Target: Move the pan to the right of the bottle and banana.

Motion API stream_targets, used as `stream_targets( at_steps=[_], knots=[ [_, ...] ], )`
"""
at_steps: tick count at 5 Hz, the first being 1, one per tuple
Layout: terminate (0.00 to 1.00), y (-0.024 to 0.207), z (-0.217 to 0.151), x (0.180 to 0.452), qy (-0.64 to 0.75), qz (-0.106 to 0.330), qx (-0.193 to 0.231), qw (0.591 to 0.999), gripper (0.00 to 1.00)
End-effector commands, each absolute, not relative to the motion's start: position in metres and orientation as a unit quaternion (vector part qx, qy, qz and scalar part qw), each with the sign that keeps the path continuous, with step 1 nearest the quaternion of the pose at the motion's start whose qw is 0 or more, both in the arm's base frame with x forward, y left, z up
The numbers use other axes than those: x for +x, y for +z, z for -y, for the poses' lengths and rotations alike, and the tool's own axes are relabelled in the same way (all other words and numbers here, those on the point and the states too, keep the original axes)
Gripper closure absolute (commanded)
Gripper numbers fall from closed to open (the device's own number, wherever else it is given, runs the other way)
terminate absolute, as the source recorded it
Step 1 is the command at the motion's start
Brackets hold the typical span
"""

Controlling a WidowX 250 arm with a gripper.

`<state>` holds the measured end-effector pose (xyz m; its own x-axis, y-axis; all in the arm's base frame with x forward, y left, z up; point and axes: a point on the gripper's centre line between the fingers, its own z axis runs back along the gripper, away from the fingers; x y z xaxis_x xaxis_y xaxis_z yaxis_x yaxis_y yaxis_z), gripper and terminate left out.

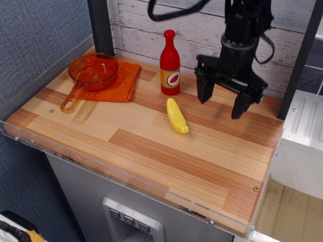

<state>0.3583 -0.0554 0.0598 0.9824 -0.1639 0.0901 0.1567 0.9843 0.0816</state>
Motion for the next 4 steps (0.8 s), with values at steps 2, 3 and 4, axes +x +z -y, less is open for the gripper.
stream_targets(
  at_steps=[2, 3, 4],
  knots=[
    [0.0, 0.111, -0.021, 0.311, 0.016, 0.054, 0.078, 0.995, 0.0],
    [0.0, 0.101, -0.054, 0.293, 0.072, 0.032, 0.097, 0.992, 0.0],
    [0.0, 0.095, -0.091, 0.282, 0.113, 0.029, 0.078, 0.99, 0.0]
  ],
)
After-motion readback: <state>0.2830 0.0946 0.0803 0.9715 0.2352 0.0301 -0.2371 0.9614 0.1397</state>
